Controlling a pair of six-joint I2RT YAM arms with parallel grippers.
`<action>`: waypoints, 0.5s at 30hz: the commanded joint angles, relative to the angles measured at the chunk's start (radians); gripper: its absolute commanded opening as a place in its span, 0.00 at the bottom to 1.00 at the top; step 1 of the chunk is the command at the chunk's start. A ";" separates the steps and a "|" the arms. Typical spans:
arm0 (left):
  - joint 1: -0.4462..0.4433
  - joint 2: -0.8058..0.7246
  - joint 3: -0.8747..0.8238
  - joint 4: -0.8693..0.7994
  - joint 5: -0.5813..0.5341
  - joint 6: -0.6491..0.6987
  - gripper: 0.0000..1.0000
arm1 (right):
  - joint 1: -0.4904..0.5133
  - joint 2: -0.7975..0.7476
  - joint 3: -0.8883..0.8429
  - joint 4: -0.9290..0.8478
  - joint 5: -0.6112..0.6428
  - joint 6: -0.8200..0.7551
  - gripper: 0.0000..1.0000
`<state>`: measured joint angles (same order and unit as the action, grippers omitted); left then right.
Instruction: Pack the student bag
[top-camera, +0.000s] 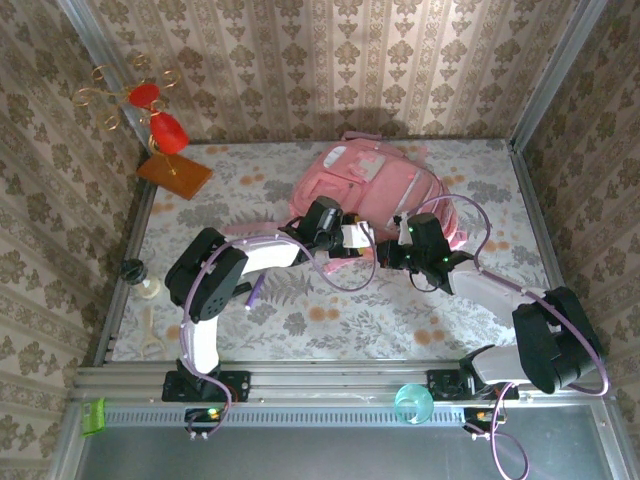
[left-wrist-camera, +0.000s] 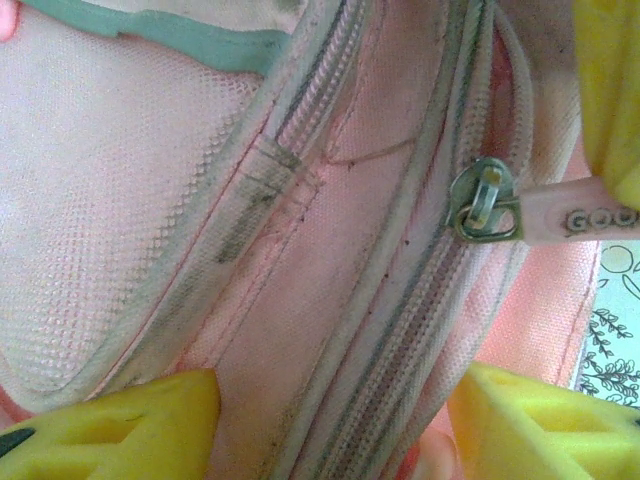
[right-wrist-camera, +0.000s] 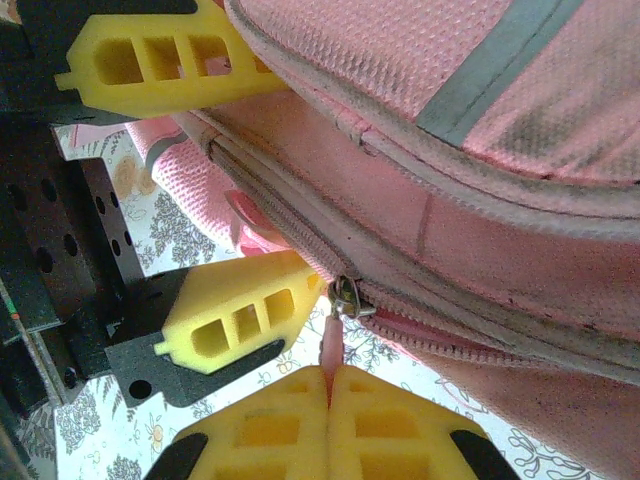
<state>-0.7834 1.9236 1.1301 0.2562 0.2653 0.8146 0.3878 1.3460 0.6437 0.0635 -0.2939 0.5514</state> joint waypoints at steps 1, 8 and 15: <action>0.004 0.020 0.011 0.103 0.057 -0.007 0.64 | 0.013 -0.012 -0.013 0.002 -0.111 -0.022 0.00; 0.001 0.073 0.039 0.050 -0.029 0.035 0.32 | 0.005 -0.023 -0.013 -0.022 -0.103 -0.033 0.00; 0.005 0.042 -0.012 0.032 -0.031 0.072 0.00 | -0.007 -0.069 -0.008 -0.218 0.158 -0.052 0.00</action>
<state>-0.7902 1.9579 1.1412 0.2962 0.2539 0.8688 0.3759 1.3148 0.6437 0.0074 -0.2317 0.5255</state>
